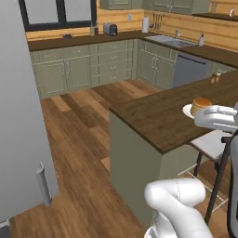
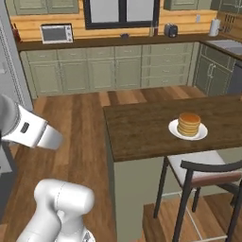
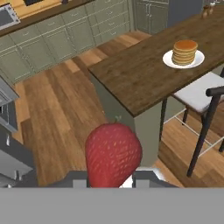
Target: Take the strawberry from the fridge and place it on top of the pancake, located on the dining counter.
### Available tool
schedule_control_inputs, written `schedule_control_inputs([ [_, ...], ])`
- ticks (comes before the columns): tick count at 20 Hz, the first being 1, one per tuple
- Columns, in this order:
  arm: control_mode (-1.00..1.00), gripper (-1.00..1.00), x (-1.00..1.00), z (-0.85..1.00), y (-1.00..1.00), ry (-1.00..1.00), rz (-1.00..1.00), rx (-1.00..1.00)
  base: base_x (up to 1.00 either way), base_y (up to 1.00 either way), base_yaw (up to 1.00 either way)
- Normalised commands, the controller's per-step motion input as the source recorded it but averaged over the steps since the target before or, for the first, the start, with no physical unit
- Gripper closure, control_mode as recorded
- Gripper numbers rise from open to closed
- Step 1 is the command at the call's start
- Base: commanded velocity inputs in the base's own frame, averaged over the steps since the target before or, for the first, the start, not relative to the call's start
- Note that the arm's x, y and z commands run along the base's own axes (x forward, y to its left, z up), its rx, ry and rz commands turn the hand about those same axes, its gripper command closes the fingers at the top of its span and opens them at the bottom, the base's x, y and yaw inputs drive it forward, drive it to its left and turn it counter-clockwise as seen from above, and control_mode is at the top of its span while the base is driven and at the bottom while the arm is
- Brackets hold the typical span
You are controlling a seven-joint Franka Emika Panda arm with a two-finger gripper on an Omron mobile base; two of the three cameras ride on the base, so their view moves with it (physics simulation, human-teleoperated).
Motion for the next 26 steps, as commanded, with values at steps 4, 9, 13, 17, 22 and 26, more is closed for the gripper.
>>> schedule_control_inputs([
  [4,1.00,1.00,0.00,0.00,0.00,0.00,0.00,0.00,-0.24,-0.98,-0.22],
  [9,1.00,1.00,0.00,0.00,0.00,0.00,0.00,0.00,0.60,-0.16,-0.11],
  [13,1.00,1.00,0.00,0.00,0.00,0.00,0.00,0.00,0.60,-0.31,-0.08],
  [17,1.00,1.00,0.00,0.00,0.00,0.00,0.00,0.00,0.03,-1.00,-0.03],
  [22,1.00,1.00,0.00,0.00,0.00,0.00,0.00,0.00,0.23,-0.89,-0.01],
  [26,1.00,1.00,0.00,0.00,0.00,0.00,0.00,0.00,0.65,-0.51,0.06],
])
